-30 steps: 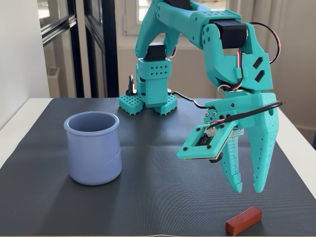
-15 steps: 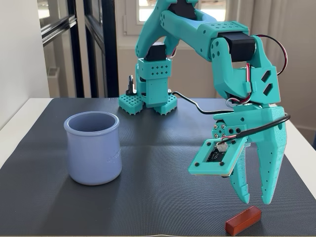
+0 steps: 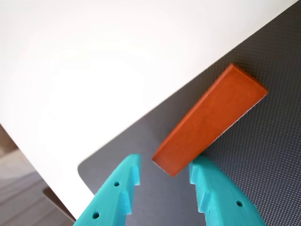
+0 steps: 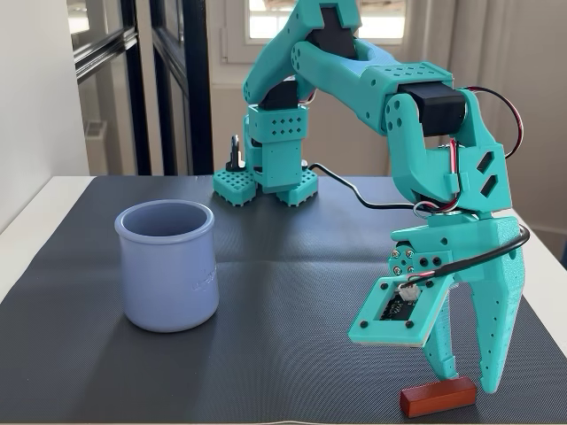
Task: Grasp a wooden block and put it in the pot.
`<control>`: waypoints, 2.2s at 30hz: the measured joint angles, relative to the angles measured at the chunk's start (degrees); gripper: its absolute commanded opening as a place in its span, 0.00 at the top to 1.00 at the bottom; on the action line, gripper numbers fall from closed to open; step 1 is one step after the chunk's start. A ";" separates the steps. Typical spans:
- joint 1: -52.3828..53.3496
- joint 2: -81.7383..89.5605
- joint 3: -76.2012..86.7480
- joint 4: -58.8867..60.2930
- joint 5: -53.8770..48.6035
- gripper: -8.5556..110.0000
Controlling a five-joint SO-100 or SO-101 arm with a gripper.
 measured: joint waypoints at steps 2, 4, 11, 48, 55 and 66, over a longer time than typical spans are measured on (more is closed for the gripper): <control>0.26 0.00 0.00 0.00 0.00 0.83; 0.62 0.00 0.00 0.18 0.00 0.83; 2.11 0.18 -0.62 5.54 0.00 0.83; 2.64 0.09 -0.44 6.33 -5.45 0.90; 5.71 6.50 1.58 10.37 -11.69 0.90; 12.66 25.14 13.80 12.48 -24.52 0.90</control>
